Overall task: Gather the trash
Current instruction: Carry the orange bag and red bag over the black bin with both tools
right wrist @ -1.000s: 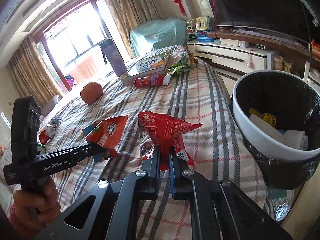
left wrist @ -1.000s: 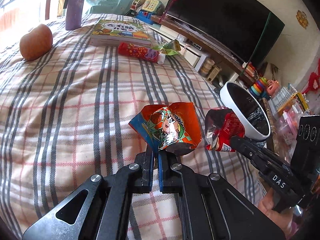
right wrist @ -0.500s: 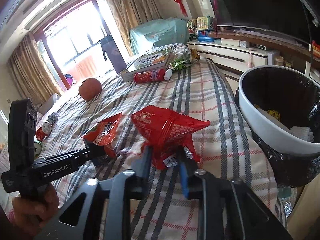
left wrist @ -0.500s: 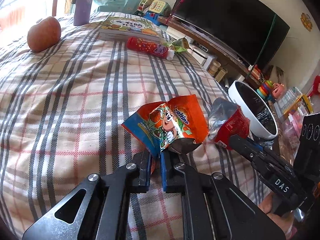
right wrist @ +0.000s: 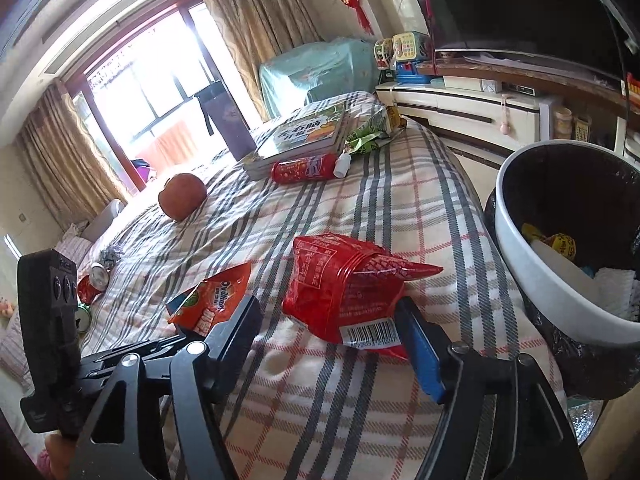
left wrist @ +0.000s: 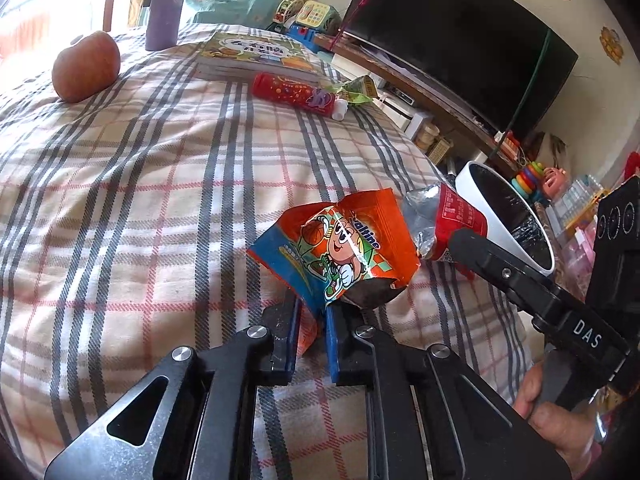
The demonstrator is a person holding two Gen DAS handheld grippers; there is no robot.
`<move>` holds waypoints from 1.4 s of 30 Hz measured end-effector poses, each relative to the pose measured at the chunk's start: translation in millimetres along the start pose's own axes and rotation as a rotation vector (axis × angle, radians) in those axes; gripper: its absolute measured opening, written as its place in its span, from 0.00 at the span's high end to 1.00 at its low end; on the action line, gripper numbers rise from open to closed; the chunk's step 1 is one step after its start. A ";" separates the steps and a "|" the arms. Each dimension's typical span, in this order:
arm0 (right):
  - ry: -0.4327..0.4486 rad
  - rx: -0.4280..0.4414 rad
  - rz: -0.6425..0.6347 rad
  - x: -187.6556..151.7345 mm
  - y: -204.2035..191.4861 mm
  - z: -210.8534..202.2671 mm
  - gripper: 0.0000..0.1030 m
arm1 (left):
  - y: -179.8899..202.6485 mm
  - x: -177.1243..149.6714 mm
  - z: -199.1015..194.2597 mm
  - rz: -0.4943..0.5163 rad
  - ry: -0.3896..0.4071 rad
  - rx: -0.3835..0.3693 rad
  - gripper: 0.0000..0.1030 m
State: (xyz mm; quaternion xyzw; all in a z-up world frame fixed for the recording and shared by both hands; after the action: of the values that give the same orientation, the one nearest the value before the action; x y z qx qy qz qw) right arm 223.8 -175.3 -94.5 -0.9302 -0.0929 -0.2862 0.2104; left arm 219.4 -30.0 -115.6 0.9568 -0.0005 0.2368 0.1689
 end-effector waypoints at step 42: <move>0.044 -0.003 0.019 -20.2 3.3 -28.6 0.79 | 29.6 -9.7 -14.0 0.064 0.047 0.016 0.87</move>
State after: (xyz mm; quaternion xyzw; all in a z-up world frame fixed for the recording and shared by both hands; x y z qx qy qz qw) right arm 194.2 -192.0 -85.8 -0.9248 -0.0791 -0.3046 0.2137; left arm 202.1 -54.1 -98.8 0.9518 -0.0254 0.2646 0.1534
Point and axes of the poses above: each gripper's, at about its wrist camera, not at the fingertips, and z roughly the way its jaws point, y to its right, x to its top, the point moved 7 cm from there along z, roughly the way its jaws point, and after that the axes turned 11 degrees about -y, right-handed, at the moved point
